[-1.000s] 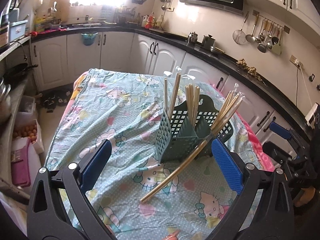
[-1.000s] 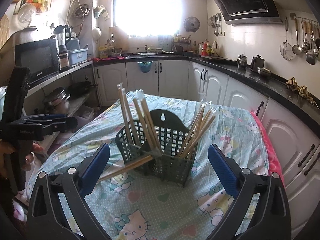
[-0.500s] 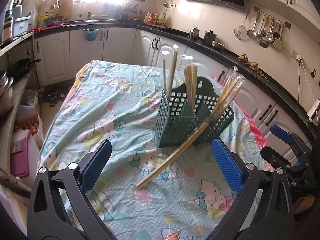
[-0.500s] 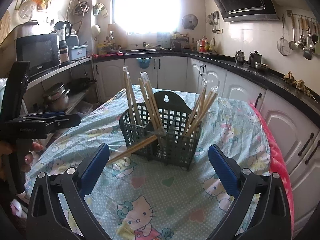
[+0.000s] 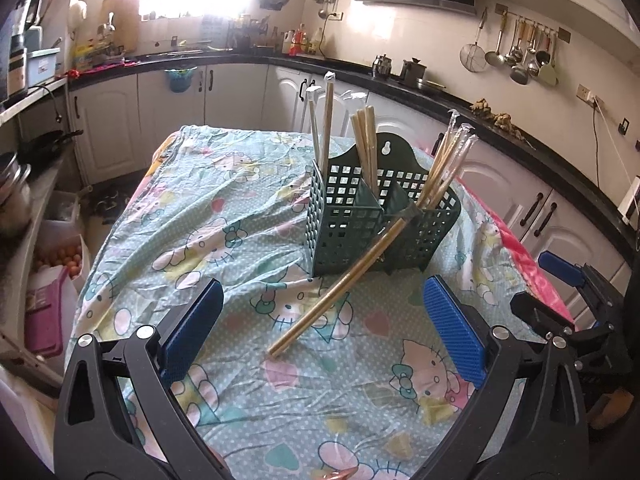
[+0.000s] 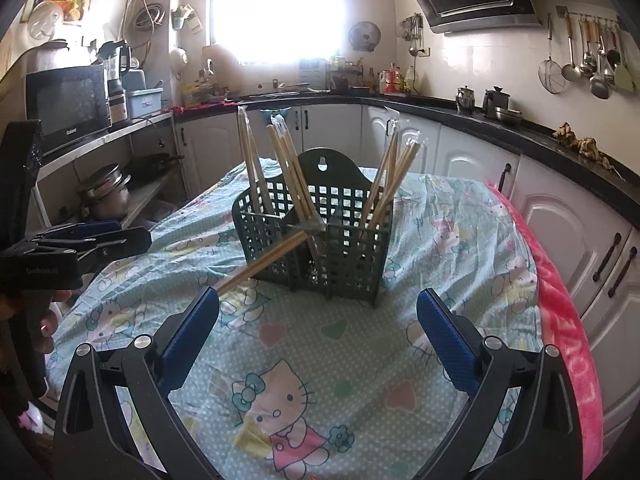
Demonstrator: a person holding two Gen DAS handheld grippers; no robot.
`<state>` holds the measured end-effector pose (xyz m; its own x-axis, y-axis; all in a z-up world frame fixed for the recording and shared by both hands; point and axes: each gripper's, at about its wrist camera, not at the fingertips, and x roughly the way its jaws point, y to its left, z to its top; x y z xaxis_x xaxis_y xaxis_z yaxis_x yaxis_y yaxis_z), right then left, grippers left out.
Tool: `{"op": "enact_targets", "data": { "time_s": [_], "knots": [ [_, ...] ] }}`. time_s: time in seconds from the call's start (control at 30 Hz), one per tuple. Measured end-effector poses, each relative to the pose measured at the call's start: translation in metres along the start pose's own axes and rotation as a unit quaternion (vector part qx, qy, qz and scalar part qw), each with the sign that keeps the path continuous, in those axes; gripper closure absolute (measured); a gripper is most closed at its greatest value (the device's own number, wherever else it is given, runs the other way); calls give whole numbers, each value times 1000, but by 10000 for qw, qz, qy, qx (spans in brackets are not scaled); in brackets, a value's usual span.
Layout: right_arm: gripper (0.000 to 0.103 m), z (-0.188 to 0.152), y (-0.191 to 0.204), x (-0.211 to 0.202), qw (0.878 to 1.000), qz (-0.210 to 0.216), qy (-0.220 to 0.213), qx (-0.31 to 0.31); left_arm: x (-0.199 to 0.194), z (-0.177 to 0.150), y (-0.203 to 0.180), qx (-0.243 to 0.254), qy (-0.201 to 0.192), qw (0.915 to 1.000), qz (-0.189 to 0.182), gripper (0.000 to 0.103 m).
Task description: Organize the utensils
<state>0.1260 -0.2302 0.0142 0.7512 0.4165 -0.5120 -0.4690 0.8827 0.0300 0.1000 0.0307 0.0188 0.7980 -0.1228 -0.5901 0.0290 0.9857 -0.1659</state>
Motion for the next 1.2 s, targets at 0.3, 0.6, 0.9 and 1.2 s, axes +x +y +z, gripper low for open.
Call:
{"op": "enact_targets", "data": {
  "time_s": [0.3, 0.6, 0.9, 1.2],
  "knots": [
    [7, -21, 4, -15, 9986, -319, -416, -78, -12, -13, -8, 53, -567, 9981, 215, 11],
    [7, -41, 7, -21, 9942, -568, -892, 193, -21, -35, -7, -145, -961, 9950, 210, 11],
    [7, -47, 6, -31, 9884, -660, -1344, 259, -18, -54, -6, -256, -1108, 9931, 291, 11],
    [7, -46, 7, -32, 9888, -648, -1323, 245, -22, -54, -4, -298, -1192, 9916, 415, 11]
  ]
}}
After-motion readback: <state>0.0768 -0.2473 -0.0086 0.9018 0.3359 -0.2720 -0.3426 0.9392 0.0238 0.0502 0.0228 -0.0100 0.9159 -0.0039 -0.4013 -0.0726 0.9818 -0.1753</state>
